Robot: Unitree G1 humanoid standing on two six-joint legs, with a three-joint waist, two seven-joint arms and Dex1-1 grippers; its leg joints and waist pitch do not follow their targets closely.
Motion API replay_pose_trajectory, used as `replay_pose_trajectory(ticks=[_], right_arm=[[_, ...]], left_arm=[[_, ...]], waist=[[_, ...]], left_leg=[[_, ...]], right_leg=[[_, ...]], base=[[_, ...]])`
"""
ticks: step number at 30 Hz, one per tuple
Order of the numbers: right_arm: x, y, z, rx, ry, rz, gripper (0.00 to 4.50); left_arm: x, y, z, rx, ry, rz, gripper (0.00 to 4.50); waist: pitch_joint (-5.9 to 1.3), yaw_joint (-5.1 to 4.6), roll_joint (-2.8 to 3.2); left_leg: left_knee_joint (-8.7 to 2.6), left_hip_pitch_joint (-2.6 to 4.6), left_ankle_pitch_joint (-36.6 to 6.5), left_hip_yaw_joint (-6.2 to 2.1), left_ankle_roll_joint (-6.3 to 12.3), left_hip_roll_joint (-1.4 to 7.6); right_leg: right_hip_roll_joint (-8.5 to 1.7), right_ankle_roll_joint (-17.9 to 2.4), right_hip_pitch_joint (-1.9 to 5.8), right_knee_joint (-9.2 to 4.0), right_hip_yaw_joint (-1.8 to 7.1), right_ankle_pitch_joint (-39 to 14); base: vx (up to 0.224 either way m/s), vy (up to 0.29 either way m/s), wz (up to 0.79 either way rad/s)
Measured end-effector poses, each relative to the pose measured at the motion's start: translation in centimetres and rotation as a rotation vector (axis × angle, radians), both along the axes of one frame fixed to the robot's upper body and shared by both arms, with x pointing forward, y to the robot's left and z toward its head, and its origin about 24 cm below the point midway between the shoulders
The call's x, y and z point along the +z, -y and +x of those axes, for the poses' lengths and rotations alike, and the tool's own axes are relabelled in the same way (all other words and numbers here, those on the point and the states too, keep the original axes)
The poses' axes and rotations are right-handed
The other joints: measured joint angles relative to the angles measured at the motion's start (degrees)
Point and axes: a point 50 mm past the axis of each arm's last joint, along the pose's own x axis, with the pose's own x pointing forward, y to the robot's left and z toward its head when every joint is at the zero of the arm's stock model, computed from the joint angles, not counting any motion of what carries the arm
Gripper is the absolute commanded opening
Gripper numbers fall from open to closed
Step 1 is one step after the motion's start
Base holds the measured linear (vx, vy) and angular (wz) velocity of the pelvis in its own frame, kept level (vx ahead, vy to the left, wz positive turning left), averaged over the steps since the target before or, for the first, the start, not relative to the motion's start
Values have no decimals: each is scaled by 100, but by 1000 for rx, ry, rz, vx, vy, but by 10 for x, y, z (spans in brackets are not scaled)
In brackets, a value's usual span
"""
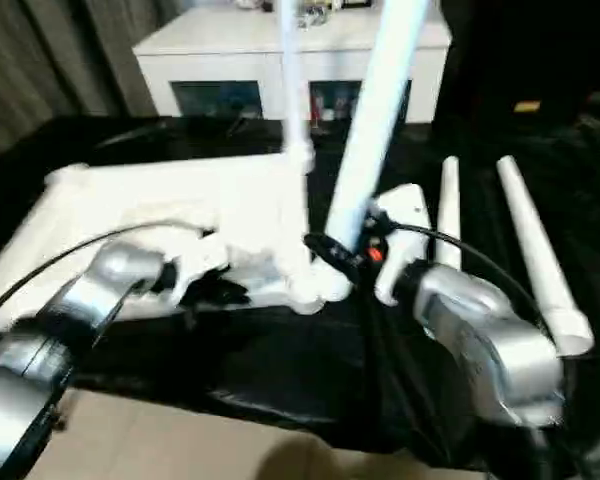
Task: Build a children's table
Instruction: Insert table leg to table base
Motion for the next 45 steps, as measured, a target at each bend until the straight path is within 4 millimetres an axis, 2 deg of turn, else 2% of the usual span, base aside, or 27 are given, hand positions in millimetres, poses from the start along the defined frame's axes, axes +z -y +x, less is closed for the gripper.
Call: replay_pose_trajectory(ticks=[2, 6, 8, 10, 12, 14, 15, 23, 24, 28, 36, 41, 42, 45], right_arm=[[0, -3, 2, 8, -3, 5, 185], [-5, -8, 7, 15, -23, 19, 185], [-7, -9, 7, 19, -26, 15, 185], [-8, -13, 9, 34, -29, 11, 185], [-6, -15, 11, 44, -23, 9, 185], [-5, -16, 11, 47, -19, 10, 185], [-6, -15, 11, 45, -21, 8, 185], [-6, -17, 12, 47, -11, 9, 185], [-6, -17, 12, 46, -12, 8, 185], [-7, -17, 12, 43, -7, 2, 185], [-7, -16, 16, 40, -4, 2, 185], [-6, -15, 16, 51, -4, -3, 185], [-6, -15, 16, 54, -4, -3, 185], [-6, -14, 16, 53, -4, -5, 185]], left_arm=[[0, -1, -5, 2, 2, -3, 0], [-1, -2, -14, 9, 28, -25, 0], [0, -1, -15, -3, 57, -31, 0], [1, -1, -17, 3, 69, -28, 45], [0, -1, -16, 22, 66, -16, 60], [-5, -5, -18, 51, 48, 6, 68], [-5, -4, -18, 54, 60, 9, 87], [-6, -3, -12, 80, 89, 33, 90], [-6, -2, -11, 79, 88, 27, 63], [-5, 1, -10, 77, 86, -7, 31], [-2, 2, -11, 8, 21, -56, 0], [-1, 3, -9, -10, 25, -54, 0], [-1, 2, -8, -9, 23, -54, 44], [-1, 2, -5, -7, 18, -54, 55]], waist=[[0, 10, -25], [6, 64, -154], [16, 91, -196], [28, 114, -231], [37, 130, -248], [44, 145, -258], [48, 178, -263], [44, 299, -254], [43, 308, -252], [44, 313, -251], [43, 323, -250], [39, 362, -241], [39, 366, -241], [40, 360, -240]], left_leg=[[0, 14, -2, 4, -3, -1], [-14, 39, -1, 11, -5, -3], [-15, 41, -1, 12, -5, -3], [-15, 47, -1, 13, -6, -3], [-15, 47, -1, 14, -7, -5], [-17, 42, -1, 17, -7, -6], [-20, 40, -1, 18, -7, -6], [-30, 41, 0, 25, -8, -6], [-30, 41, 0, 28, -9, -6], [-30, 40, 0, 31, -8, -14], [-50, 17, -7, 45, -13, -26], [-55, -4, -5, 44, -15, -19], [-52, -4, -5, 44, -15, -19], [-47, -5, -5, 44, -15, -19]], right_leg=[[-1, 0, 0, 0, 3, 0], [-4, 27, 0, 3, 7, -17], [-4, 27, -1, 2, 9, -17], [-5, 25, -3, 2, 11, -15], [-11, 24, -10, 2, 10, -15], [-11, 24, -18, 3, 12, -15], [-12, 23, -19, 3, 11, -14], [-13, 15, -31, 5, 15, -9], [-13, 15, -31, 5, 18, -9], [-25, 15, -32, 4, 16, -9], [-49, -14, -66, 1, 9, 9], [-48, -13, -83, 2, -5, 8], [-48, -15, -83, 5, -5, 9], [-48, -20, -83, 4, -4, 14]], base=[[0, 0, 0], [0, 0, 0], [0, 0, 0], [0, 0, 0], [0, 0, 0], [0, 0, 0], [0, 0, 0], [0, 0, 0], [0, 0, 0], [0, 0, 0], [0, 0, 0], [0, 0, 0], [0, 0, 0], [0, 0, 0]])
